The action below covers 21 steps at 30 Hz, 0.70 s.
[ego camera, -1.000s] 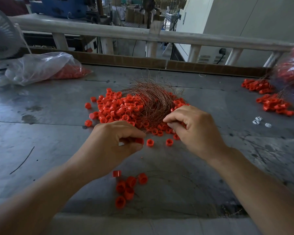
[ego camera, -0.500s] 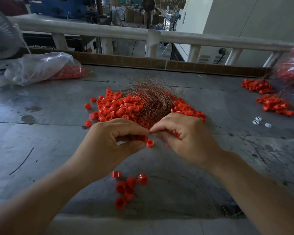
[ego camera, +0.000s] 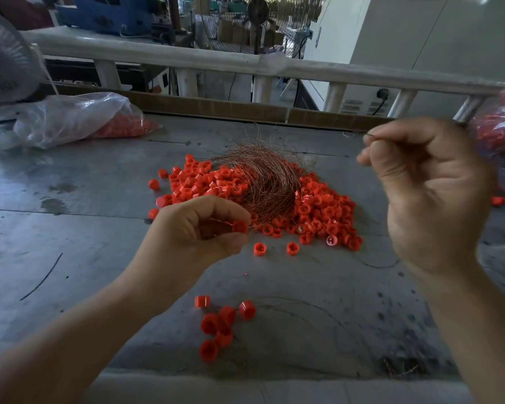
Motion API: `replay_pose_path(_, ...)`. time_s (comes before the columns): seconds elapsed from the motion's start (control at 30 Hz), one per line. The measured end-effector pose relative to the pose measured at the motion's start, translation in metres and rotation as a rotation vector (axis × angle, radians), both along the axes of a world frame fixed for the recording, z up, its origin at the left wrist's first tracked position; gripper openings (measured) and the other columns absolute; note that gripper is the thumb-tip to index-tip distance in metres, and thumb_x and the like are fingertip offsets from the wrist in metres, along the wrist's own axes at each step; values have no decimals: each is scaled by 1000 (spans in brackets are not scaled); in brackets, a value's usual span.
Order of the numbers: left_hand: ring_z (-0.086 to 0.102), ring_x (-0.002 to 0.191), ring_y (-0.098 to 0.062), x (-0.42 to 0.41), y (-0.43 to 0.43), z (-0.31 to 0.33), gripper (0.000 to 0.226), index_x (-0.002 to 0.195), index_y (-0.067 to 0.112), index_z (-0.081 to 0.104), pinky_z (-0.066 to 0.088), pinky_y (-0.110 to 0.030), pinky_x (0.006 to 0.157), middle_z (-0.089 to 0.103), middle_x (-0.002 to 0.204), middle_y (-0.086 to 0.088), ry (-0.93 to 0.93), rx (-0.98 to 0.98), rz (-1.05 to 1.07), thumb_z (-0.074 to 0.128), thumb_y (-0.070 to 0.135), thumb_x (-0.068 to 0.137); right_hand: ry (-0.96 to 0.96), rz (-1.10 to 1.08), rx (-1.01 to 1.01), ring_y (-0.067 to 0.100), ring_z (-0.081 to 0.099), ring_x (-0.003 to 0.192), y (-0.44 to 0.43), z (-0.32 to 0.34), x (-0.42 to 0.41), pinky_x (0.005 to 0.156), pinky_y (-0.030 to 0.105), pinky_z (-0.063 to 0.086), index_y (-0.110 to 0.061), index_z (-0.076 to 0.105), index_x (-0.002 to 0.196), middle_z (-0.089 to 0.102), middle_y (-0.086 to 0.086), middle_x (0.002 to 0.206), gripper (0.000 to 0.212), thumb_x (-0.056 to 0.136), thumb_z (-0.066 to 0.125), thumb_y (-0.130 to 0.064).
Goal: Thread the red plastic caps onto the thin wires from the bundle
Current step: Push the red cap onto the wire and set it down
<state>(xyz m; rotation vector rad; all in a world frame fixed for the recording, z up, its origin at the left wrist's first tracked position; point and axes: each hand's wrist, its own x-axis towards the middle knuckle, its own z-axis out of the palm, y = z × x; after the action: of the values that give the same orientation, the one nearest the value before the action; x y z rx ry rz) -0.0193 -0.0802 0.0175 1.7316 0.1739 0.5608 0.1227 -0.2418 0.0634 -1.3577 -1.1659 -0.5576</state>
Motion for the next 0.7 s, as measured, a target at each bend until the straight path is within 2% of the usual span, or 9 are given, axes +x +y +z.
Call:
replay_pose_path(0.13, 69, 74, -12, 0, -3, -1, 36, 84, 33, 73, 52, -14, 67, 73, 80, 1, 14, -53, -18, 69, 16, 52, -6, -14, -235, 0, 51, 69, 5, -6, -9, 65, 12, 39, -26, 57, 85, 57, -4, 79, 15, 84, 61, -12)
replay_pose_path(0.2, 69, 75, -12, 0, -5, 0, 34, 82, 32, 74, 52, -14, 67, 73, 80, 1, 16, -56, -17, 69, 14, 53, 2, -1, -383, -3, 49, 69, 13, -15, -18, 66, 6, 36, -21, 63, 83, 54, -12, 76, 9, 81, 61, -12)
replay_pose_path(0.3, 70, 75, -13, -1, -6, 1, 28, 77, 26, 74, 52, -13, 66, 74, 80, 1, 5, -72, -22, 69, 12, 53, 39, 45, -514, -1, 50, 67, 20, -27, -27, 62, 7, 39, -12, 67, 80, 50, -16, 72, 7, 80, 60, -15)
replay_pose_path(0.43, 70, 73, -12, -2, -7, 4, 30, 81, 22, 71, 52, -13, 65, 73, 78, -1, 1, -75, -30, 68, 9, 54, 54, 65, -555, -2, 51, 65, 21, -28, -30, 60, 7, 38, -13, 66, 78, 47, -18, 69, 7, 79, 59, -15)
replay_pose_path(0.7, 70, 71, -14, -2, -4, 3, 32, 83, 27, 74, 52, -15, 64, 73, 78, -4, 3, -99, -60, 66, 10, 58, 76, 70, -582, -1, 53, 62, 21, -27, -30, 59, 7, 37, -15, 65, 78, 48, -18, 68, 7, 80, 58, -17)
